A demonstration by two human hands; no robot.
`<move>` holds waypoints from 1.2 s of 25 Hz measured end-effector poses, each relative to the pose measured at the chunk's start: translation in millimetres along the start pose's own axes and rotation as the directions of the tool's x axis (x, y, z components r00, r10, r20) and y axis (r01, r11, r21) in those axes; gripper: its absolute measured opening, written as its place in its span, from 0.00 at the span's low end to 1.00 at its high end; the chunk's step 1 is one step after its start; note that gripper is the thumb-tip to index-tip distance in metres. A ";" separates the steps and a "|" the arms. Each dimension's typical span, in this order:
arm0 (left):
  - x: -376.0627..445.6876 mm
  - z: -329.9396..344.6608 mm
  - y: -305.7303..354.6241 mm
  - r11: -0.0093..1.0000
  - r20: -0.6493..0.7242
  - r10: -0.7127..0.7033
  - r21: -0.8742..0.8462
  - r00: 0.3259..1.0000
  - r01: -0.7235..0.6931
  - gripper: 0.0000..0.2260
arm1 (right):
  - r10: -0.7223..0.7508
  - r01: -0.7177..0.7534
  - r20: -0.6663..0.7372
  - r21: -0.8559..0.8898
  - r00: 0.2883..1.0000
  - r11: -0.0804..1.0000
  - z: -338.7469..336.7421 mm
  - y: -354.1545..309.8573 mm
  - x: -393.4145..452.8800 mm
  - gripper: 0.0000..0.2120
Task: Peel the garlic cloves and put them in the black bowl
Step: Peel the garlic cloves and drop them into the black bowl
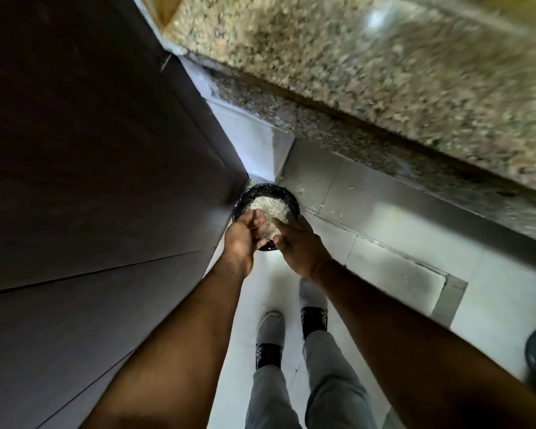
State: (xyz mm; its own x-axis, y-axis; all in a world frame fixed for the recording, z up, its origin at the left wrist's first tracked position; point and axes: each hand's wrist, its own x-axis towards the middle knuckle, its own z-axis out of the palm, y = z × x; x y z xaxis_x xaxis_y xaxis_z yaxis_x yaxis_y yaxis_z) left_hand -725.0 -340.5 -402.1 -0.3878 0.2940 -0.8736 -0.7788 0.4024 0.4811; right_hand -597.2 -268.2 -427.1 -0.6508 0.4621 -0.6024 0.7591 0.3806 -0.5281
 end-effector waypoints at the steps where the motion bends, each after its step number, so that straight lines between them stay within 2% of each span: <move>1: -18.0 5.9 3.1 0.998 0.009 0.015 0.060 1.000 -0.015 0.11 | -0.004 0.008 -0.054 0.064 0.999 0.998 -10.2 -4.2 -16.0 0.25; 5: -97.6 29.8 8.0 0.946 0.193 0.091 0.289 0.977 -0.145 0.10 | 0.017 0.012 -0.169 0.169 0.986 0.985 -52.3 -18.1 -90.8 0.24; 9: -198.4 59.3 1.9 0.777 0.398 0.170 0.508 0.902 -0.371 0.12 | 0.087 -0.013 -0.318 0.227 0.944 0.974 -109.8 -29.9 -208.3 0.24; 11: -257.8 75.2 -3.5 0.644 0.462 0.205 0.600 0.863 -0.474 0.13 | 0.150 -0.052 -0.393 0.249 0.907 0.967 -132.4 -27.4 -276.8 0.24; 13: -305.5 93.2 -12.3 0.458 0.577 0.218 0.651 0.787 -0.605 0.14 | 0.199 -0.088 -0.458 0.253 0.866 0.963 -146.4 -20.1 -336.9 0.24; 17: -404.0 149.0 -57.3 0.129 0.820 0.110 0.548 0.561 -0.826 0.17 | 0.367 -0.194 -0.596 0.335 0.714 0.922 -162.2 11.4 -466.4 0.23; 20: -469.2 195.2 -107.7 -0.045 0.924 -0.030 0.380 0.381 -0.924 0.17 | 0.491 -0.279 -0.651 0.407 0.579 0.870 -158.7 44.0 -553.3 0.24; 23: -515.0 228.2 -157.4 -0.130 0.951 -0.129 0.264 0.281 -0.956 0.17 | 0.575 -0.337 -0.674 0.466 0.463 0.818 -143.0 81.8 -622.7 0.24; 27: -572.0 259.6 -237.9 -0.228 0.949 -0.279 0.086 0.149 -0.970 0.18 | 0.680 -0.402 -0.646 0.553 0.346 0.730 -100.6 137.5 -715.3 0.24; 30: -608.1 275.9 -293.5 -0.220 0.921 -0.390 -0.069 0.023 -0.973 0.15 | 0.742 -0.407 -0.610 0.624 0.280 0.667 -67.9 170.2 -769.2 0.24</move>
State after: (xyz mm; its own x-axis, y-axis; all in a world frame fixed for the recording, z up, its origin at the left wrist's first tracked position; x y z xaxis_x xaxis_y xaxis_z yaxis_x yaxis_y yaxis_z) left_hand -124.6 -398.2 8.1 0.7484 0.6481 -0.1407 0.5149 -0.4341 0.7392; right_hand 33.6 -504.5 -12.9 0.3898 0.8999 -0.1953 0.7619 -0.4343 -0.4805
